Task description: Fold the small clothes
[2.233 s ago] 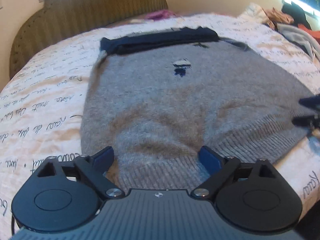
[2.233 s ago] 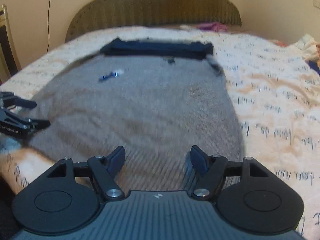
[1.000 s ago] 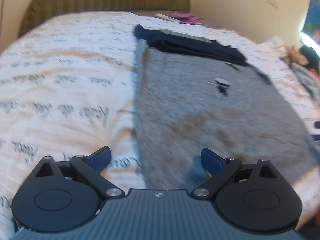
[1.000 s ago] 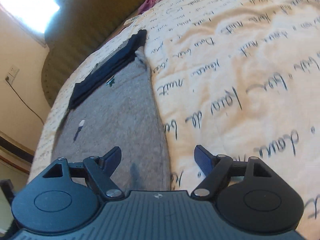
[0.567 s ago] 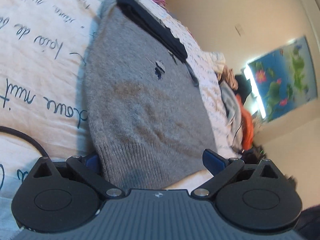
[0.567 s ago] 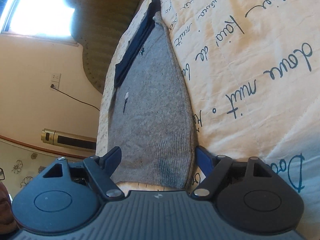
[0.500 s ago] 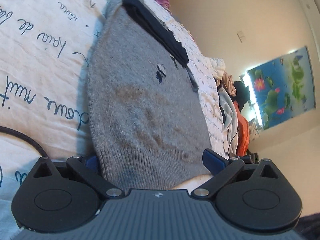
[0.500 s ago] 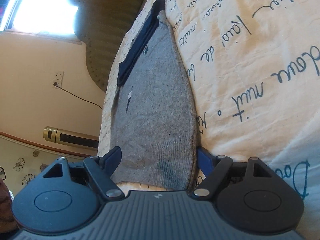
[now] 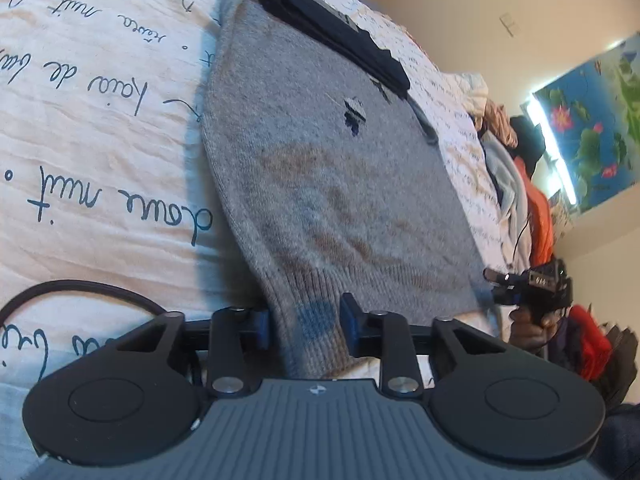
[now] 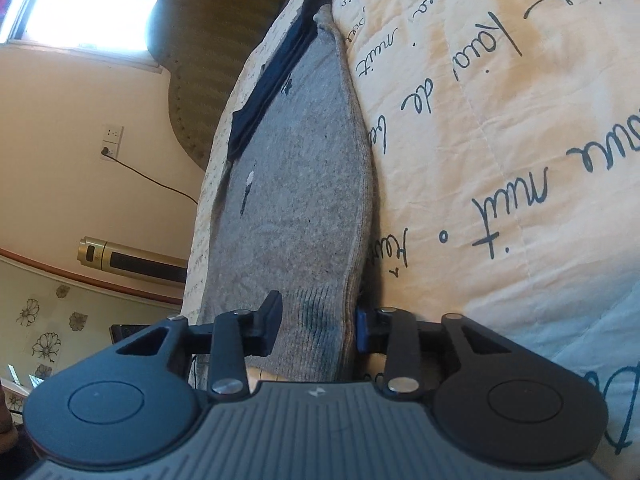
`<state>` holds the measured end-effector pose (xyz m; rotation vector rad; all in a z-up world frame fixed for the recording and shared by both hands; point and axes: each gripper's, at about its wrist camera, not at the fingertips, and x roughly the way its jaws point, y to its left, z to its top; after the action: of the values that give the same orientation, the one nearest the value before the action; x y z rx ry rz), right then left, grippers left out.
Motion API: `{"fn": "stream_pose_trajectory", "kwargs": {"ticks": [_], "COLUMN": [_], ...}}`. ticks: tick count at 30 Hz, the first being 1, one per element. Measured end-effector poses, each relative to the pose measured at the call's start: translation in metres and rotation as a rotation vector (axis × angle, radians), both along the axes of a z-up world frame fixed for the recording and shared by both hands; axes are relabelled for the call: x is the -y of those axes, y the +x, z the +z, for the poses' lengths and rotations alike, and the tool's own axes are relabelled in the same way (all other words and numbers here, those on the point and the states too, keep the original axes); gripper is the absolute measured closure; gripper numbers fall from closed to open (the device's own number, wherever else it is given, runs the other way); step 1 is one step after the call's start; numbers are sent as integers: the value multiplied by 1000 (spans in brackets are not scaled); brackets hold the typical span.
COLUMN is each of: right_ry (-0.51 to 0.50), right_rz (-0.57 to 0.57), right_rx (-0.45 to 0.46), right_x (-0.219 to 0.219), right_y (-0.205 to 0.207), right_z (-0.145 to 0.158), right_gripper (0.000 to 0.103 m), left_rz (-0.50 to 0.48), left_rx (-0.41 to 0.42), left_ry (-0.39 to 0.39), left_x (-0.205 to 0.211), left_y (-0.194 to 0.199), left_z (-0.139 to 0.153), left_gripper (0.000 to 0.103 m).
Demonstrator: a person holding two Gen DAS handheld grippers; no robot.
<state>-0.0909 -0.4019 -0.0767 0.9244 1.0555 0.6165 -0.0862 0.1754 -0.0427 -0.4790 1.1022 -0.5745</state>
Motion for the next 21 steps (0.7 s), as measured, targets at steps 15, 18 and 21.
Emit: {"fn": "stream_pose_trajectory", "kwargs": {"ticks": [15, 18, 21], "right_ry": [-72, -50, -26], "right_rz": [12, 5, -7], "right_rx": [83, 129, 177], "right_x": [-13, -13, -10], "right_y": [-3, -4, -1], "right_z": [9, 21, 35], "right_gripper": [99, 99, 99], "left_rz": [21, 15, 23], "left_rx": [43, 78, 118], "left_ry": [-20, -83, -123], "left_x": [-8, -10, -12], "left_y": [-2, 1, 7], "left_z": [15, 25, 35], "left_gripper": [99, 99, 99]}}
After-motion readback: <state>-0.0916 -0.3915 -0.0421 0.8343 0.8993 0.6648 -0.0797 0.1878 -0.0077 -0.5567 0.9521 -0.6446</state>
